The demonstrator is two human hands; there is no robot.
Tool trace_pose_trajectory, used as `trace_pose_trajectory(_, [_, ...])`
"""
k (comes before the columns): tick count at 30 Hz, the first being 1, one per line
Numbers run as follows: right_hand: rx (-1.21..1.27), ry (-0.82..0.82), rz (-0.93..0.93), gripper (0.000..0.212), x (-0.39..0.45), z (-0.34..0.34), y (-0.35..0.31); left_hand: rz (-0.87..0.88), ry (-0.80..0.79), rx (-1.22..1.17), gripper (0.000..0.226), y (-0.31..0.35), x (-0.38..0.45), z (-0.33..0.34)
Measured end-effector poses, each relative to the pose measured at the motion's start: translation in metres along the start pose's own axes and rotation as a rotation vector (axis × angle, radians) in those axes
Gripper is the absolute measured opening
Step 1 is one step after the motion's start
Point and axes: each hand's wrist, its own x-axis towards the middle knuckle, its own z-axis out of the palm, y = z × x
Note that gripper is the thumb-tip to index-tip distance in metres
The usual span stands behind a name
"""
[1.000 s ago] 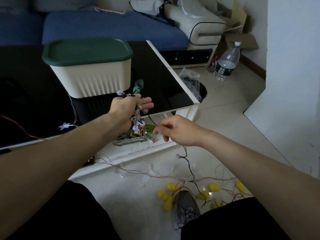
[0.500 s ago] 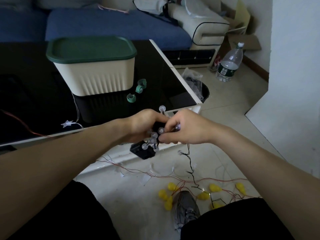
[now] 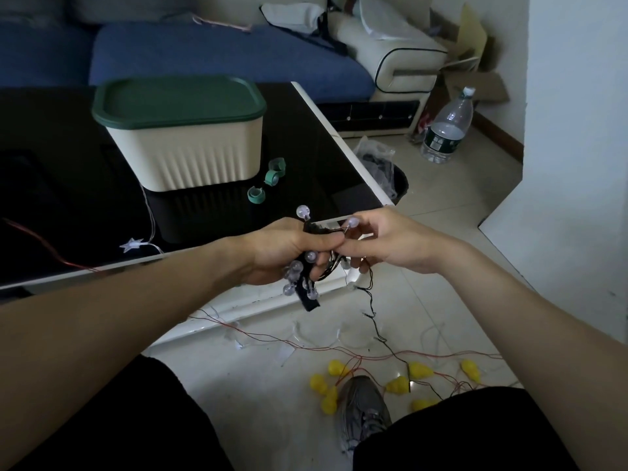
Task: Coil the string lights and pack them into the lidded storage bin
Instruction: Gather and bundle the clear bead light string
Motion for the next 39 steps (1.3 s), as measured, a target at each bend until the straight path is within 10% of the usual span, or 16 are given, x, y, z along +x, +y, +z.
trace_pose_trajectory(27, [-0.023,0.127,-0.131,0.019,0.006,0.004,0.002,-0.098,-0.001,-0.236,0.031,0.007,-0.003,0.003])
trace_pose_trajectory(39, [-0.051,0.006,0.155,0.028,0.003,-0.005,0.011,0.104,0.367,-0.652,0.026,0.015,-0.001,-0.021])
